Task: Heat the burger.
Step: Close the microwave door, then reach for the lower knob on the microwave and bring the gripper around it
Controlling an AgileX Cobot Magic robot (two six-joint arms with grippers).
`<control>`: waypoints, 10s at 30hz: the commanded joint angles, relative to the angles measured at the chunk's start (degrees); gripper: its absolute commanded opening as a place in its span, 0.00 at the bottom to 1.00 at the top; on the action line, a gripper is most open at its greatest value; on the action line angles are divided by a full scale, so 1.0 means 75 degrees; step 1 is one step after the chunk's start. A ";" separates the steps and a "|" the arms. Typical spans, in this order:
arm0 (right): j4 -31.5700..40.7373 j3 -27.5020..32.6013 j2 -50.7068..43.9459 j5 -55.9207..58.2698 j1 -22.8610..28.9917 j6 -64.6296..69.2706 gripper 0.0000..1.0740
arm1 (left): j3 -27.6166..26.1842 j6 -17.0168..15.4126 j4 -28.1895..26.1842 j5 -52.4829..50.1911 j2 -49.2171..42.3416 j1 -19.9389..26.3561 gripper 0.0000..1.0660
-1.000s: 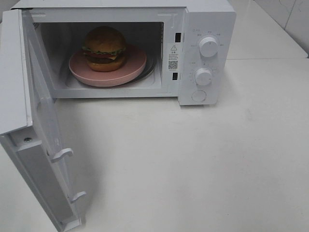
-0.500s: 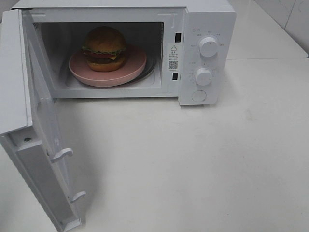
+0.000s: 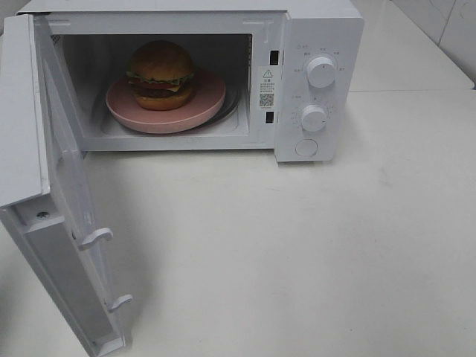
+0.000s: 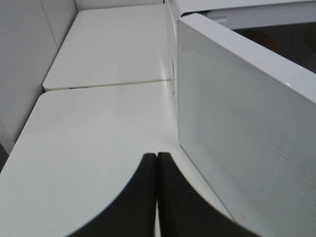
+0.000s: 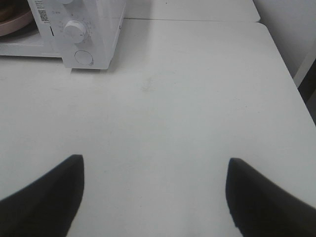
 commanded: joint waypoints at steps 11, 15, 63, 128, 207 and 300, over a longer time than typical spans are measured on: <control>-0.0015 0.0015 -0.0199 -0.0115 -0.0053 -0.0053 0.71 | 0.1543 0.0000 -0.0099 -0.4301 0.1398 -0.0069 0.00; -0.0015 0.0015 -0.0199 -0.0115 -0.0053 -0.0053 0.71 | 0.1543 -0.0206 0.0267 -0.4515 0.1910 -0.0069 0.00; -0.0015 0.0015 -0.0199 -0.0115 -0.0053 -0.0053 0.71 | 0.0206 -0.3277 0.2154 -0.8472 0.7380 -0.3216 0.00; -0.0015 0.0015 -0.0199 -0.0115 -0.0053 -0.0053 0.71 | -0.6318 -0.0932 -0.1375 -0.5554 1.1436 -0.5348 0.00; -0.0015 0.0015 -0.0199 -0.0115 -0.0053 -0.0053 0.71 | -0.1727 -0.0573 -0.0565 0.6677 0.2552 -0.0046 0.92; -0.0099 -0.0374 0.1421 -0.2590 0.0244 -0.0031 0.71 | -0.1016 -0.0634 -0.0519 0.5852 -0.4041 0.0657 0.92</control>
